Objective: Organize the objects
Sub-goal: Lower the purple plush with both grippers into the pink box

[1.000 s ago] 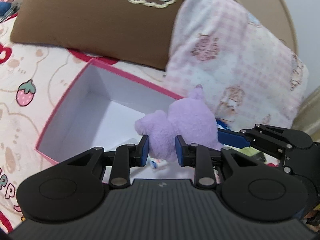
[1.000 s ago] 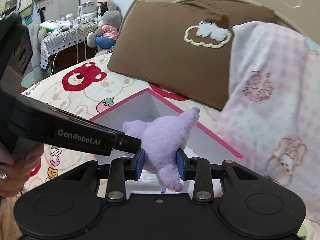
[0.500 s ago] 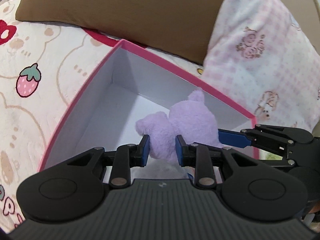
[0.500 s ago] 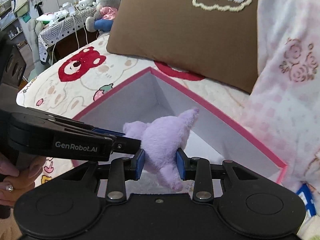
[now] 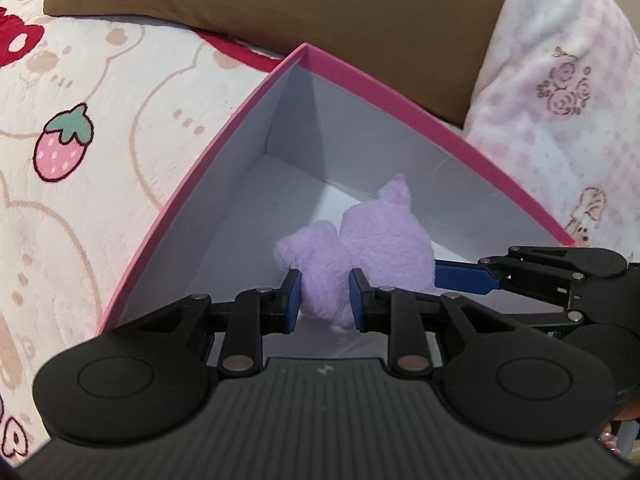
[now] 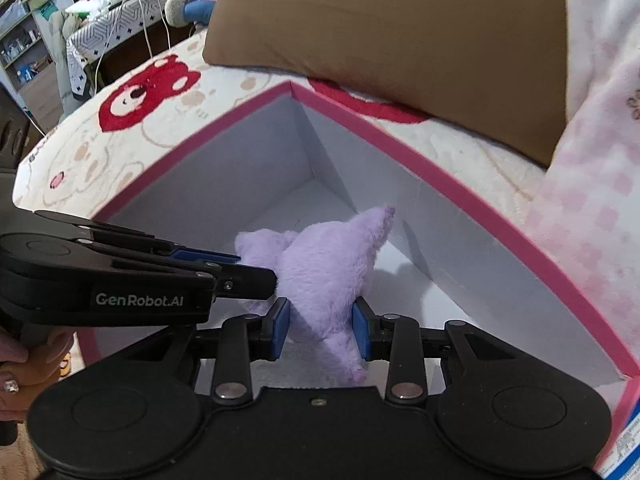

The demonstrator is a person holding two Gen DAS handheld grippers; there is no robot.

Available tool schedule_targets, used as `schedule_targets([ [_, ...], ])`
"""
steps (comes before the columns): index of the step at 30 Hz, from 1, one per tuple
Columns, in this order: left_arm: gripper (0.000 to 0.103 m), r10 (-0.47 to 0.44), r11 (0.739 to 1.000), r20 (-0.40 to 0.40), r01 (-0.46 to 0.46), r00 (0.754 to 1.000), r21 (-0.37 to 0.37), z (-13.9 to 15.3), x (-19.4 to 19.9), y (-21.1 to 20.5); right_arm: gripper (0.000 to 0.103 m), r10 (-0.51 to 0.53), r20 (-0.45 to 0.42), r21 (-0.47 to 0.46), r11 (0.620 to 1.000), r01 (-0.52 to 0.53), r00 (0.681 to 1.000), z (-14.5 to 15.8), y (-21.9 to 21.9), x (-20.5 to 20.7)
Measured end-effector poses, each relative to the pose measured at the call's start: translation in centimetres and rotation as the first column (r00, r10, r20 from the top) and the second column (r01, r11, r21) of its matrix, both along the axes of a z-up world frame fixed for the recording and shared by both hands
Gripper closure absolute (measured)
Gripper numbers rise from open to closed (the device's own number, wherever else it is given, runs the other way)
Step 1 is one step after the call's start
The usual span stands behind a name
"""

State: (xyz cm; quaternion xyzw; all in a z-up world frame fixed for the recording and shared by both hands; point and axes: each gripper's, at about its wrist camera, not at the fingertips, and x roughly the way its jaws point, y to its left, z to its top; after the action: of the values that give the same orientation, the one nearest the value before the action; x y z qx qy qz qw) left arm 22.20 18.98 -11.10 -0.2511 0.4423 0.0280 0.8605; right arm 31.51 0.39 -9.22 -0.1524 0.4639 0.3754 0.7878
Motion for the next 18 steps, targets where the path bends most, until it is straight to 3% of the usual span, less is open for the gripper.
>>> schedule_targets([
  [6, 0.083, 0.000, 0.999, -0.020, 0.001, 1.000, 0.044, 0.0, 0.1, -0.2, 0.065, -0.007, -0.014, -0.033, 0.999, 0.006, 1.000, -1.1, 0.7, 0.5],
  [10, 0.084, -0.037, 0.996, -0.008, 0.037, 0.999, -0.085, -0.2, 0.0, 0.2, 0.065, 0.001, -0.016, -0.042, 0.999, -0.002, 1.000, -1.1, 0.6, 0.0],
  [14, 0.084, -0.059, 0.997, -0.009, 0.059, 0.998, -0.054, 0.3, -0.3, -0.8, 0.066, -0.016, -0.028, -0.056, 0.998, 0.014, 0.999, -1.0, 0.0, -0.4],
  [18, 0.084, -0.074, 0.995, -0.026, 0.072, 0.997, -0.069, 0.0, -0.4, -1.2, 0.067, -0.040, -0.055, -0.071, 0.997, 0.037, 0.998, -0.9, -0.5, -0.8],
])
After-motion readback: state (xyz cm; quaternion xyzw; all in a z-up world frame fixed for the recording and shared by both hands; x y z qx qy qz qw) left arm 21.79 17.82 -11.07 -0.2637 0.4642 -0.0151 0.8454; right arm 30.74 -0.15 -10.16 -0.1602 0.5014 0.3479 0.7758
